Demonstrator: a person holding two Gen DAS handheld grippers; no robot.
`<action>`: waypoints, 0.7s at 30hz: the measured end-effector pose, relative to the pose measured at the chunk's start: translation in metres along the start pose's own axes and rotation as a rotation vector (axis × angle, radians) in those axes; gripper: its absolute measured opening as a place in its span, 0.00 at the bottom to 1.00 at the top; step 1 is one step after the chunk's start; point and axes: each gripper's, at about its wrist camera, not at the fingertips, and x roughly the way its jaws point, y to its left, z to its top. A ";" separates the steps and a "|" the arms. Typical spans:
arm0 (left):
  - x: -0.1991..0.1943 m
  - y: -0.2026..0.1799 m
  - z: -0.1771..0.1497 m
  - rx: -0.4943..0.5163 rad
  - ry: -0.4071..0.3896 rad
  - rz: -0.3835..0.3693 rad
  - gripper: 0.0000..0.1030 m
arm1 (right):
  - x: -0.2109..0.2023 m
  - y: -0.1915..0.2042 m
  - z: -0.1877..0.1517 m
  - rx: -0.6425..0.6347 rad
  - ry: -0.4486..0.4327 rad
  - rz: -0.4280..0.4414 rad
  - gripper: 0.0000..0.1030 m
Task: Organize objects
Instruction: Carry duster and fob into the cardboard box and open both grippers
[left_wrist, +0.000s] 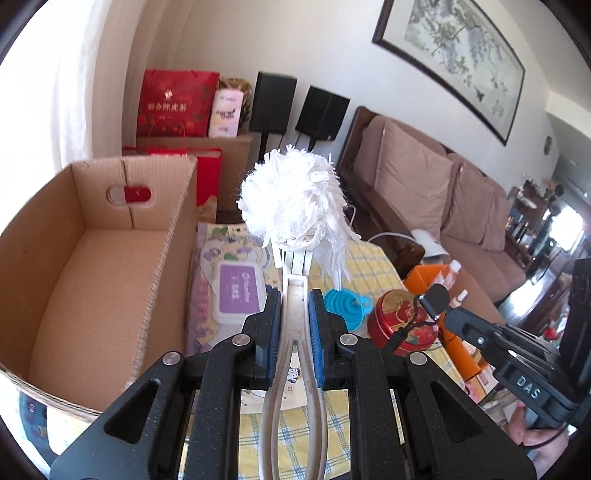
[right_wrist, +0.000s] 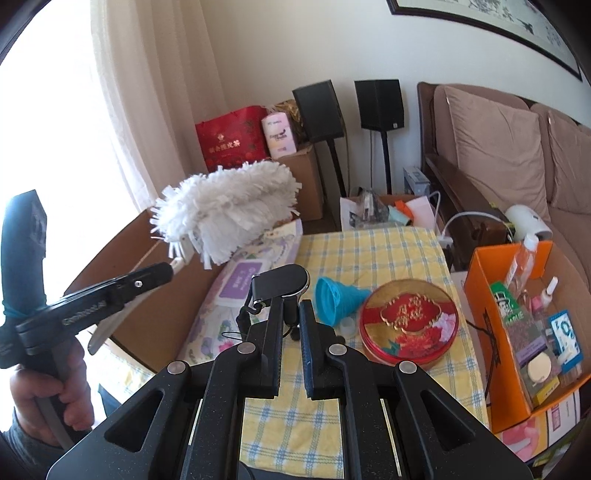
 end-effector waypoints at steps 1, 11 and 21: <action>-0.005 0.002 0.003 -0.002 -0.008 0.000 0.13 | 0.000 0.002 0.002 -0.002 -0.003 0.002 0.07; -0.046 0.035 0.019 -0.016 -0.074 0.061 0.13 | 0.003 0.045 0.034 -0.052 -0.031 0.079 0.07; -0.070 0.093 0.021 -0.072 -0.098 0.152 0.13 | 0.031 0.108 0.055 -0.095 -0.003 0.199 0.07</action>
